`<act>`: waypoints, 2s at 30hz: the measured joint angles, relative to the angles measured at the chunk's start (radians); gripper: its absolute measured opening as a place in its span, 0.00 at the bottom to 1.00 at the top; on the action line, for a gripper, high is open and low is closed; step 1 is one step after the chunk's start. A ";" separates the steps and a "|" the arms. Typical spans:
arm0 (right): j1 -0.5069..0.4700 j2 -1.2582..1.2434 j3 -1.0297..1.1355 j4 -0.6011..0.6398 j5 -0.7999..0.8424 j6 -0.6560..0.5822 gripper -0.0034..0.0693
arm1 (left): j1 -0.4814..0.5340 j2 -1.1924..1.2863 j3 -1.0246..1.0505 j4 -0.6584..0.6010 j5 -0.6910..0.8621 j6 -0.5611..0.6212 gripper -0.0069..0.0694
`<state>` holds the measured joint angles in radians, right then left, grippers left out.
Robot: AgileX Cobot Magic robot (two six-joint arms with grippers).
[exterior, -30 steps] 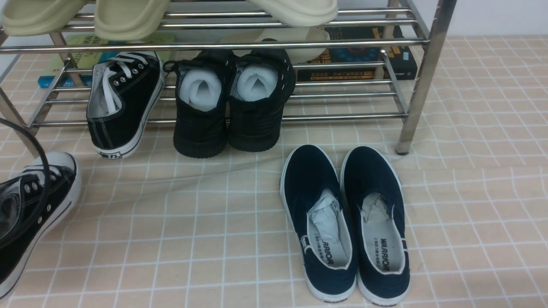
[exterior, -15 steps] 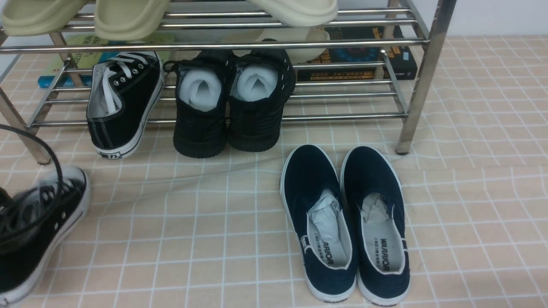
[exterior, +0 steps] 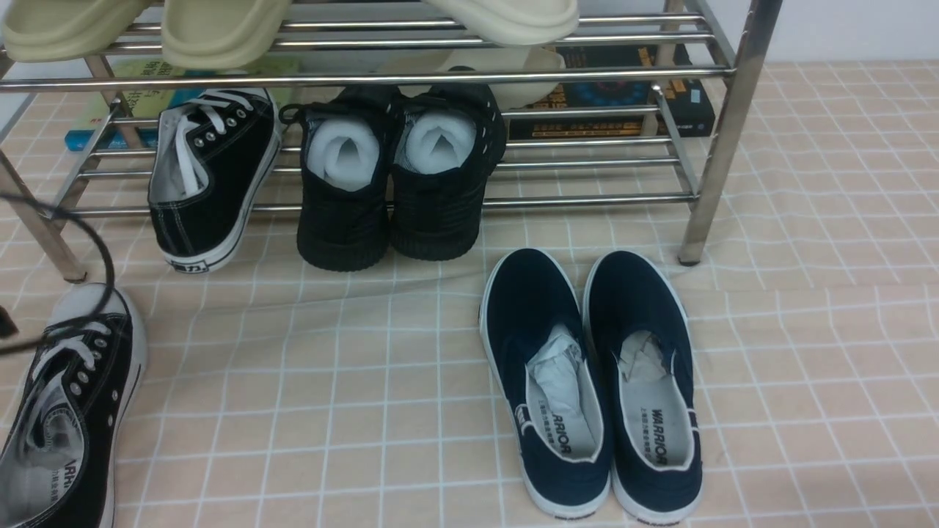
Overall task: Take the shoes off the shelf from the light coffee tablecloth by hand.
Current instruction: 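Grasp the leftmost shoe on the bottom shelf of the shoe rack with the left gripper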
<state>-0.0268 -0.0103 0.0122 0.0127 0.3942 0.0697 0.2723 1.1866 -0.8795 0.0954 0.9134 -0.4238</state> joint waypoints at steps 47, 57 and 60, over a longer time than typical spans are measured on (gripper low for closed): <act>0.000 0.000 0.000 0.000 0.000 0.000 0.38 | -0.128 0.384 -0.378 -0.391 -0.173 0.329 0.67; 0.000 0.000 0.000 0.000 0.000 0.000 0.38 | -0.128 0.483 -0.378 -0.410 -0.392 0.331 0.67; 0.000 0.000 0.000 0.000 0.000 0.000 0.38 | -0.128 0.510 -0.378 -0.441 -0.411 0.331 0.67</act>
<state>-0.0268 -0.0103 0.0122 0.0127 0.3942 0.0697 0.1442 1.6965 -1.2570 -0.3456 0.5027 -0.0923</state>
